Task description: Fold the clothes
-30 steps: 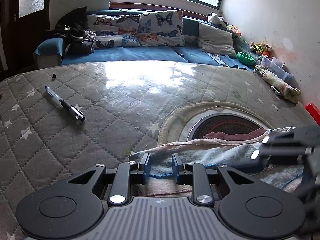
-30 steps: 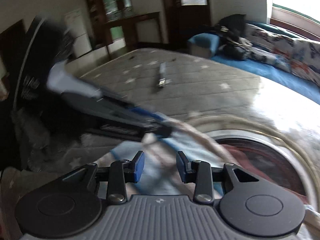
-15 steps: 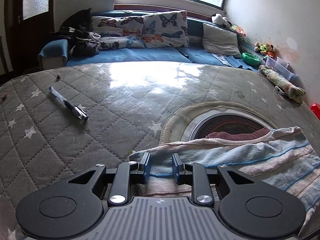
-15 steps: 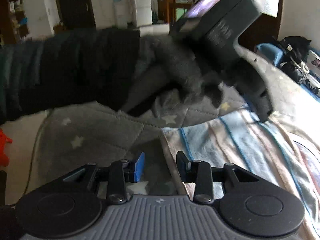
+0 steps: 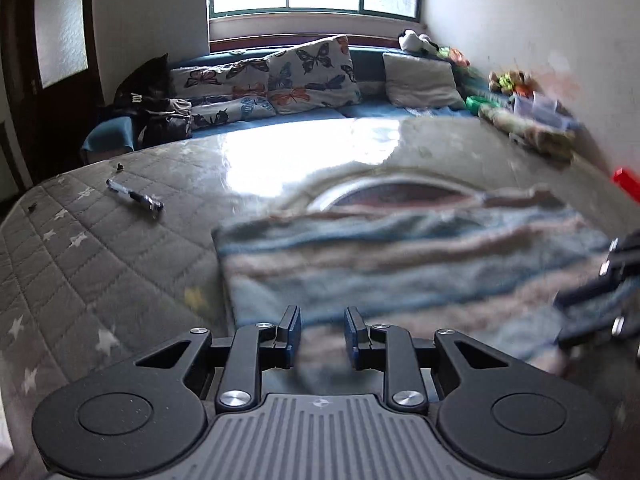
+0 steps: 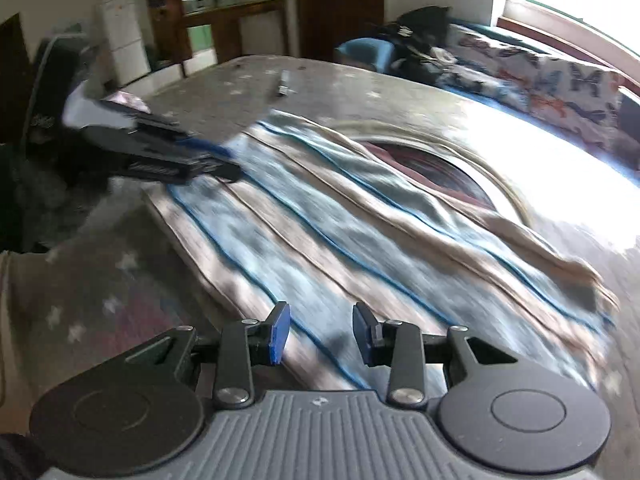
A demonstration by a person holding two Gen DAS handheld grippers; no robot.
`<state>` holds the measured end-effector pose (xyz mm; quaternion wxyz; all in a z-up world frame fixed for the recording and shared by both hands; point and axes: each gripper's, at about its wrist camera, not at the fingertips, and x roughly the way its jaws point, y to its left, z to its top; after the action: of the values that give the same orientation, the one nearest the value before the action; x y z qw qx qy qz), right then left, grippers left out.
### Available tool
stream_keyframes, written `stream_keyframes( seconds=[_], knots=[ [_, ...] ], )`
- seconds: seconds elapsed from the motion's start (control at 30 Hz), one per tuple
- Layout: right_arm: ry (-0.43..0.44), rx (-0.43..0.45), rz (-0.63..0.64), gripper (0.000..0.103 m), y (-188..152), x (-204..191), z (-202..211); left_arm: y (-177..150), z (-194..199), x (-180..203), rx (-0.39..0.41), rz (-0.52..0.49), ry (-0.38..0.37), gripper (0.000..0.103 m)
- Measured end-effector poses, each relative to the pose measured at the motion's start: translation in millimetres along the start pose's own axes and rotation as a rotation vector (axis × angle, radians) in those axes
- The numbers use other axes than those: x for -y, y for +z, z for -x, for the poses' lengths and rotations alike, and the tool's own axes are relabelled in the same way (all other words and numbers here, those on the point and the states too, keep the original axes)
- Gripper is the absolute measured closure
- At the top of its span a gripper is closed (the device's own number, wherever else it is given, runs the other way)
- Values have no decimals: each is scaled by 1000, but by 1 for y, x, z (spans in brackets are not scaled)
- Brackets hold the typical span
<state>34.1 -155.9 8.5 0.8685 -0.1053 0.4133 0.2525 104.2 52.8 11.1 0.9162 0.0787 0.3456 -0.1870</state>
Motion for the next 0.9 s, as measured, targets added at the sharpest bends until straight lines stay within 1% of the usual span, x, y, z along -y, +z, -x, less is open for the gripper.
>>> stream_keyframes(
  seconds=[0.1,0.17,0.23,0.3,0.33,0.43,0.53,0.63,0.7,0.83,0.9],
  knots=[
    [-66,5,-5,69,-16,8,10,-9,6,2,16,-2,19,76],
    [-97,13,-29,69,-27,17,18,-12,10,0,13,15,18,75],
    [-128,20,-69,69,-39,29,27,-15,13,0,13,11,21,75],
    [-160,28,-92,71,-49,39,34,-19,15,2,15,5,22,75],
    [-176,33,-99,73,-55,43,39,-21,17,4,17,6,19,74],
    [-220,41,-124,74,-68,55,51,-25,21,8,16,6,9,72],
    [-229,28,-162,73,-75,66,61,-28,27,12,14,5,0,69],
    [-245,16,-164,73,-79,69,69,-33,32,15,15,-3,-12,67],
    [-252,40,-178,73,-77,72,76,-33,33,16,15,-1,-8,67],
    [-242,120,-214,73,-65,81,77,-28,30,15,10,16,-5,64],
    [-236,132,-227,72,-60,87,71,-29,31,13,10,22,4,64]
  ],
)
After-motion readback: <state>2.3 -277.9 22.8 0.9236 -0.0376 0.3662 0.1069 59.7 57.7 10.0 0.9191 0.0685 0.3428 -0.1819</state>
